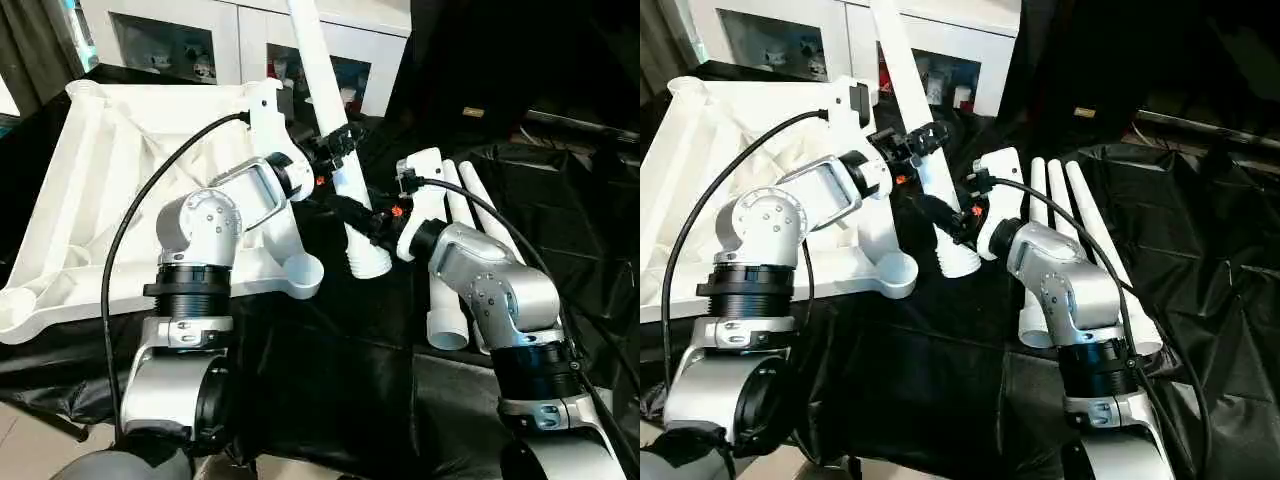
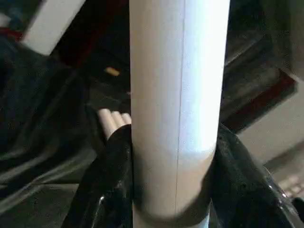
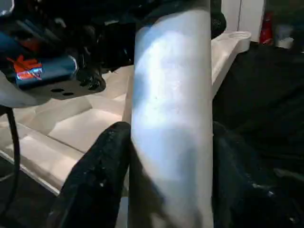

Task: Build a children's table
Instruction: Pick table leg

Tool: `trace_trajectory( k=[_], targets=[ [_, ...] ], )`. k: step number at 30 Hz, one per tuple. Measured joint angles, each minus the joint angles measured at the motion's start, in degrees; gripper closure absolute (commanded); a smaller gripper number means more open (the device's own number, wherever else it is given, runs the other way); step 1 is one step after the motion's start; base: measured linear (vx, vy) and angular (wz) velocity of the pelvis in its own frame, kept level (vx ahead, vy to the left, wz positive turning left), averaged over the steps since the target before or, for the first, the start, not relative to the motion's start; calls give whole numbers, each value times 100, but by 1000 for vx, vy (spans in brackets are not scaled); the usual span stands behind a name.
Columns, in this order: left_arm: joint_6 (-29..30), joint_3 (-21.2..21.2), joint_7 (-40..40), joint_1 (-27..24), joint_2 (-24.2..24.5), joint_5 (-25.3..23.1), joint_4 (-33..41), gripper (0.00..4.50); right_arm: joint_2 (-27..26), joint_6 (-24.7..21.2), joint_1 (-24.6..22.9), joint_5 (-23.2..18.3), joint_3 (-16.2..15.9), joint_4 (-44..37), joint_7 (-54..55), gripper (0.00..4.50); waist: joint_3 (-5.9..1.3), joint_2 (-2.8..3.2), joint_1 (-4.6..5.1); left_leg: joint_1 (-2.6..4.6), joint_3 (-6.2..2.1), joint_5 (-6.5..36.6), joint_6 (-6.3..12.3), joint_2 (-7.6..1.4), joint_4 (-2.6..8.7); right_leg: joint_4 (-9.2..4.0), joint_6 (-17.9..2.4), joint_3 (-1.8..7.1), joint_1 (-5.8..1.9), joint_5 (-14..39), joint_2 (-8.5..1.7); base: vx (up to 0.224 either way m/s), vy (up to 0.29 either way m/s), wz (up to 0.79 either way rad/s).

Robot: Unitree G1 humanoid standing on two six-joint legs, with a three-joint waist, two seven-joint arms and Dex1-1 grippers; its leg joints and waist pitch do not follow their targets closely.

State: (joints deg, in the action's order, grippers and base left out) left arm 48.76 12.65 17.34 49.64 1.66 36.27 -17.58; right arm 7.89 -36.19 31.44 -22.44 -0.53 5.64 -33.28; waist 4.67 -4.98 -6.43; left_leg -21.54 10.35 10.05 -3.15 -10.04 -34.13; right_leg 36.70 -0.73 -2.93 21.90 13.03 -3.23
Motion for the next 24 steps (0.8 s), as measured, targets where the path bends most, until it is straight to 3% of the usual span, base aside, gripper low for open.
trace_trajectory(
  k=[4, 12, 15, 19, 24],
  targets=[
    [209, -349, 828, -3, 402, 93, 168, 267, 305, -551, -3, -538, 126, -159, -527, 156, 0, 0, -4, 0, 1, 0, 6, 0, -1, 0, 0, 1, 0, 0, 0, 0, 0, 0],
    [538, -616, 2187, 11, 1033, 435, 300, 267, 893, -1828, -14, -1699, 544, -389, -1422, 156, -1, -2, -5, 4, 2, -4, 10, 0, -1, 8, -1, 1, 0, -1, 0, 0, 0, 0],
    [649, -618, 2476, 38, 1078, 588, 335, 267, 976, -2039, -15, -1900, 578, -460, -1561, 156, -1, -2, -6, 4, 2, -5, 9, 0, -4, 11, -3, 0, 0, -2, 0, 0, 0, 0],
    [790, -487, 2599, 105, 997, 909, 451, 267, 1076, -2337, -23, -2099, 535, -571, -1704, 192, -2, -3, -18, 4, 3, -5, 10, 0, -6, 13, -3, 0, 0, -2, -1, 0, 0, 0],
    [875, -482, 2627, 156, 992, 909, 446, 267, 1117, -2440, -56, -2170, 398, -649, -1709, 235, -1, -3, -18, 4, 2, -6, 9, 0, -15, 23, -4, 1, 0, -2, -2, 0, 0, 0]
  ],
)
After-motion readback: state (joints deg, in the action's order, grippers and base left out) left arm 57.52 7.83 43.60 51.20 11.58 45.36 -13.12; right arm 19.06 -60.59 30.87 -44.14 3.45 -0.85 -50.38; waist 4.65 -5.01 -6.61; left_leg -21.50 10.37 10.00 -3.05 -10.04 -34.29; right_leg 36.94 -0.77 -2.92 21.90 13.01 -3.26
